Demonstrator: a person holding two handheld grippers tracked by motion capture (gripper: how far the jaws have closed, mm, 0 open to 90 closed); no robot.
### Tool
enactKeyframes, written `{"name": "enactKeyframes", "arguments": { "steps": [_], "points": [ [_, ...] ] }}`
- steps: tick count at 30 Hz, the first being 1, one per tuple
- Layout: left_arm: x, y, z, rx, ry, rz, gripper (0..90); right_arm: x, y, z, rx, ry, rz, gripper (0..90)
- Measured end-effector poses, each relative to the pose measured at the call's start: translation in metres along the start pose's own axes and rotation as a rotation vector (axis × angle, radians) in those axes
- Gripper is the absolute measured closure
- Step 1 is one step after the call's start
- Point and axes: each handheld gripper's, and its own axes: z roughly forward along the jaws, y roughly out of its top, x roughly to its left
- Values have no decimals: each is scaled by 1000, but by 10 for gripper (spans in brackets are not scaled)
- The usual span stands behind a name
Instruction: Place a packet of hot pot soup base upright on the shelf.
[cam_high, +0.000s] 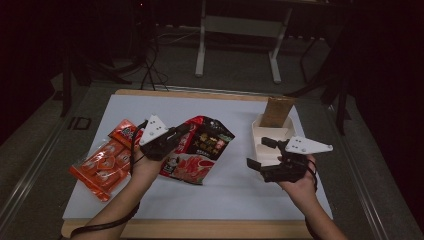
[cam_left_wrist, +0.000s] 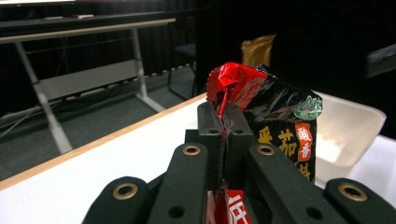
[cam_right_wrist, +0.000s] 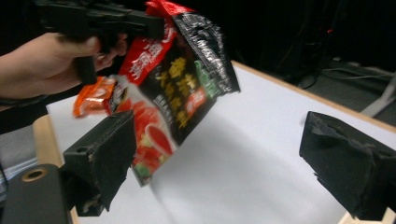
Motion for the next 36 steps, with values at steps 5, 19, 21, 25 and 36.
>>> {"name": "enactKeyframes", "arguments": {
  "steps": [5,19,21,25,36],
  "points": [
    [-8,4,1,-60,-63,-31,896,3,4,9,-11,7,19,150],
    [-28,9,12,-129,-155,-75,895,11,9,21,-60,27,41,426],
    [-28,8,14,-144,-168,-92,895,12,11,19,-82,30,41,473],
    [-30,6,15,-169,-177,-112,895,12,13,17,-96,33,47,547],
    [-27,3,16,-210,-208,-152,890,13,20,16,-95,34,22,751]
  ]
}}
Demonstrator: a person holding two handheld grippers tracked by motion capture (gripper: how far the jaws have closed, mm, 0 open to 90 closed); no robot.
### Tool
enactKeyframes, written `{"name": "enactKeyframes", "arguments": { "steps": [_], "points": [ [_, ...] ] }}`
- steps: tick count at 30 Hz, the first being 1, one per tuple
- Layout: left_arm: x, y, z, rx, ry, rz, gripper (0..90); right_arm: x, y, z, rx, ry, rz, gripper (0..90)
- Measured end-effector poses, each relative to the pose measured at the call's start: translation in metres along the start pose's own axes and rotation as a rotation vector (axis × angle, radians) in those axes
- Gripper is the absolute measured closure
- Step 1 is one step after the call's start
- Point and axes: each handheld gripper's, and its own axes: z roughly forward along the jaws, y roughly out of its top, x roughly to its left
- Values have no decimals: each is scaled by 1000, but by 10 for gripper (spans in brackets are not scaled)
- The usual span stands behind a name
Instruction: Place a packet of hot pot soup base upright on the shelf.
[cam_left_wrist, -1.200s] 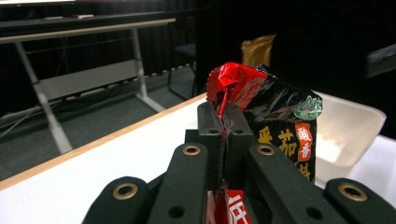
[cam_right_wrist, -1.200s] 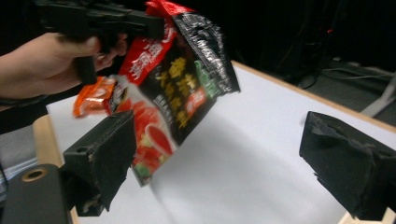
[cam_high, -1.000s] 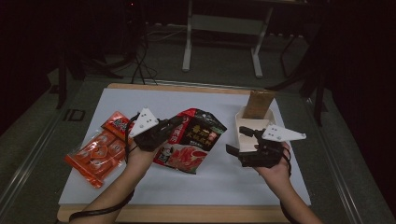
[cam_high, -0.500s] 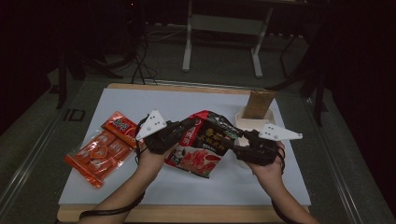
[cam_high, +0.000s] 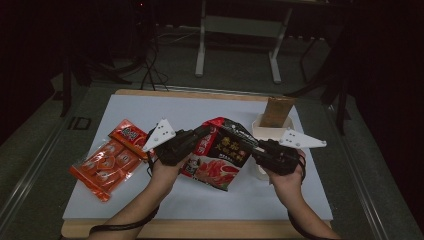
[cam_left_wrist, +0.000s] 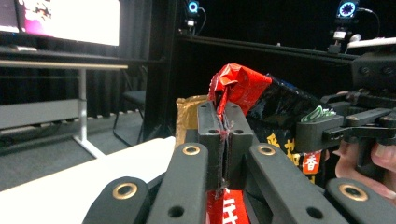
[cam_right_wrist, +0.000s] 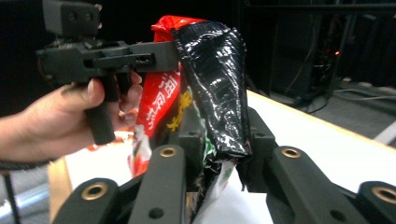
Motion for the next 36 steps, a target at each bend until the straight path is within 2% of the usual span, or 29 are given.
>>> {"name": "enactKeyframes", "arguments": {
  "steps": [1,3,6,8,12,15,16,20,22,24,26,28,32,36],
  "points": [
    [3,-1,1,9,-31,-10,890,1,1,-1,-4,-6,-13,763],
    [6,-1,2,12,-61,-21,878,1,5,-5,-10,-19,-14,778],
    [5,-1,2,11,-60,-1,865,3,9,-7,-10,-37,-41,782],
    [5,-1,1,20,-57,9,850,4,10,-8,-7,-38,-43,782],
    [7,0,1,21,-76,-31,794,3,12,-9,-9,-36,-49,784],
    [9,2,2,31,-96,-26,686,2,13,-9,-9,-34,-49,784],
    [8,3,2,36,-86,-13,640,1,13,-10,-8,-31,-49,784],
    [4,5,3,79,-29,3,338,0,15,-12,-12,-40,-54,785],
    [2,5,4,103,17,45,166,0,16,-13,-12,-44,-57,785],
    [2,4,2,109,34,53,88,0,18,-15,-15,-50,-64,785],
    [1,3,-1,114,65,62,28,-1,20,-16,-13,-59,-68,784],
    [-1,3,-6,115,83,75,25,-3,22,-19,-15,-63,-66,784],
    [-1,0,-19,112,85,65,25,-8,27,-25,-26,-80,-61,784],
    [1,-7,-31,133,87,42,25,-13,31,-31,-33,-106,-67,784]
  ]
}}
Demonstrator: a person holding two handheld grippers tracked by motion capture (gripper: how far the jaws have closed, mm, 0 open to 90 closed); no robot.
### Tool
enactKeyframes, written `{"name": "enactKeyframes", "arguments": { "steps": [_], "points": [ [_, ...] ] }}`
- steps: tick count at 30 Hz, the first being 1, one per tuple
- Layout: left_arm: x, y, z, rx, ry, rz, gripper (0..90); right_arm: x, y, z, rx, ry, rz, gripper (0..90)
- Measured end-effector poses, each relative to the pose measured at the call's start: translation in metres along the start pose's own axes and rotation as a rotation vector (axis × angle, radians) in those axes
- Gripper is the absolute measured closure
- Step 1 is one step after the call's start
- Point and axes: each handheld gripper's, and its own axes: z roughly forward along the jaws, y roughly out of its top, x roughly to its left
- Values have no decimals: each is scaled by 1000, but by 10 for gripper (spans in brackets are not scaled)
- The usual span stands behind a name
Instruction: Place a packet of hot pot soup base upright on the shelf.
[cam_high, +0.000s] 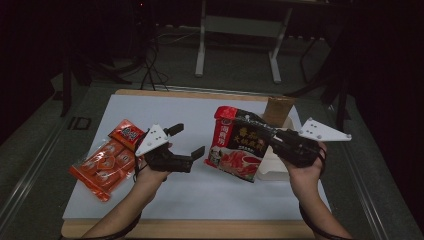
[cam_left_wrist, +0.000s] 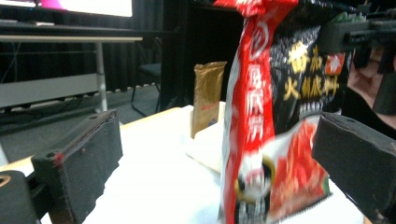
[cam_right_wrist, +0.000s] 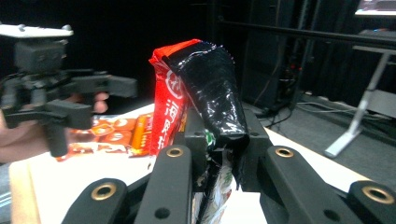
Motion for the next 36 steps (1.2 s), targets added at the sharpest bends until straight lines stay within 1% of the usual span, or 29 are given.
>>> {"name": "enactKeyframes", "arguments": {
  "steps": [1,2,4,6,9,11,12,13,14,16,18,19,20,21,24,25,27,29,30,31,32,36],
  "points": [
    [0,0,0,0,0,0,26,0,0,0,0,0,0,784],
    [0,-5,-6,9,9,3,26,-2,1,-1,-3,-3,0,783],
    [-1,-10,-11,18,12,10,26,-9,2,-4,-10,-21,14,784],
    [-2,-16,-17,25,12,13,26,-13,4,-5,-13,-32,16,783],
    [-3,-25,-24,51,4,4,26,-18,7,-7,-22,-44,10,783],
    [-4,-33,-29,67,6,5,26,-22,9,-9,-27,-52,6,784],
    [-4,-33,-29,67,6,5,26,-22,9,-9,-27,-52,6,784],
    [-6,-42,-33,87,6,8,26,-23,10,-10,-31,-58,6,783],
    [-6,-46,-34,93,5,10,26,-27,12,-12,-34,-71,-2,784],
    [-7,-54,-38,109,6,5,26,-31,14,-14,-38,-84,1,783],
    [-7,-64,-44,111,7,-8,26,-36,15,-17,-42,-101,6,783],
    [-7,-64,-44,111,7,-8,26,-36,15,-17,-42,-101,6,783],
    [-6,-71,-47,119,10,-3,26,-40,16,-19,-46,-114,10,783],
    [-6,-73,-48,120,10,-6,26,-46,17,-23,-49,-133,14,783],
    [-5,-81,-53,126,16,-23,26,-54,18,-28,-54,-162,17,783],
    [-4,-83,-54,126,24,-27,26,-57,18,-30,-55,-173,19,784],
    [-4,-87,-56,125,28,-31,26,-63,18,-33,-56,-196,24,783],
    [-4,-90,-57,135,41,-24,26,-72,17,-36,-54,-227,28,783],
    [-4,-90,-57,135,41,-24,26,-72,17,-36,-54,-227,28,783],
    [-3,-92,-58,135,45,-31,26,-76,17,-37,-54,-239,30,783],
    [-3,-93,-59,134,46,-29,26,-85,14,-40,-47,-268,31,782],
    [-2,-95,-58,124,51,-43,26,-101,9,-41,-36,-305,48,782]
  ]
}}
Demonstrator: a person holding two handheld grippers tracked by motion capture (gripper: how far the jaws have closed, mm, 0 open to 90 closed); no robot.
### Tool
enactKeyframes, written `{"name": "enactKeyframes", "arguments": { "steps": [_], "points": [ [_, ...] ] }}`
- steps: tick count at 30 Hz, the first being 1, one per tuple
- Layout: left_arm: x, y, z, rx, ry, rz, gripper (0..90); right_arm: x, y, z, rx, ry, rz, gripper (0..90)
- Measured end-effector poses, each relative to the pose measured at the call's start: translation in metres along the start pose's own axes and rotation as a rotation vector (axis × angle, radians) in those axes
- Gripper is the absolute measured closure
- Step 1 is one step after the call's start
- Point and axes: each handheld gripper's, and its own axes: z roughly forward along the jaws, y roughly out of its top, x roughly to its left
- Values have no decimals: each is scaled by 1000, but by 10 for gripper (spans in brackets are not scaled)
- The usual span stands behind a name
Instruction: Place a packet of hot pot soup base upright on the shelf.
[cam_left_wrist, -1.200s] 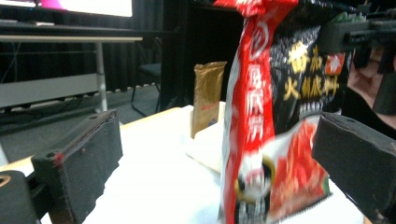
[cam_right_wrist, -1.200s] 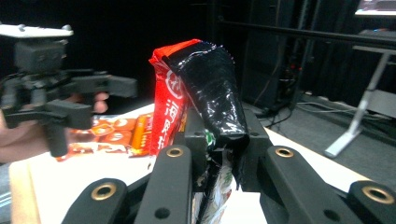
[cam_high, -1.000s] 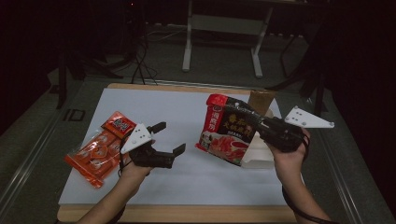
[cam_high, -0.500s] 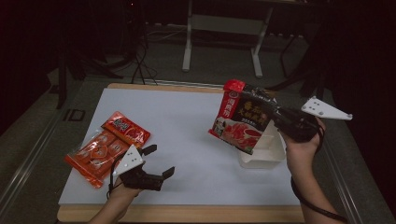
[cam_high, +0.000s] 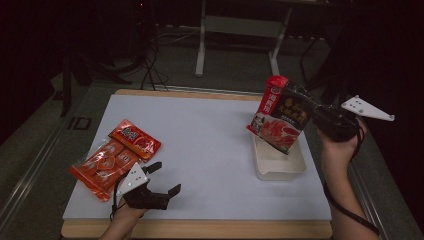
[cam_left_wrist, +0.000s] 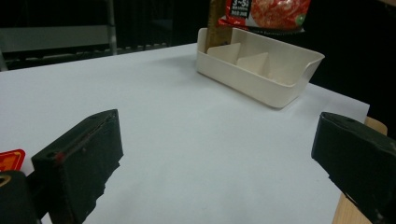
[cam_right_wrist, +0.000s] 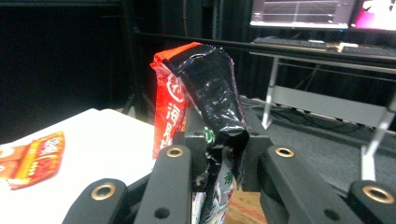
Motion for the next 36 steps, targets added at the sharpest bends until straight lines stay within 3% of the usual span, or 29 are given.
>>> {"name": "enactKeyframes", "arguments": {
  "steps": [3,11,20,25,29,36],
  "points": [
    [0,-1,1,2,7,4,26,-11,-5,3,12,-20,7,781],
    [-1,-2,4,2,-3,10,27,-30,-14,13,37,-31,-32,781],
    [0,-3,3,-2,-9,1,26,-49,-28,26,19,18,-45,779],
    [-1,-3,3,-8,-12,0,26,-51,-33,35,74,3,-79,783],
    [-1,-3,2,-12,-12,-3,26,-45,-35,42,143,-15,-146,782],
    [-2,-4,0,-15,-9,-5,26,-48,-38,47,111,26,-126,781]
  ]
}}
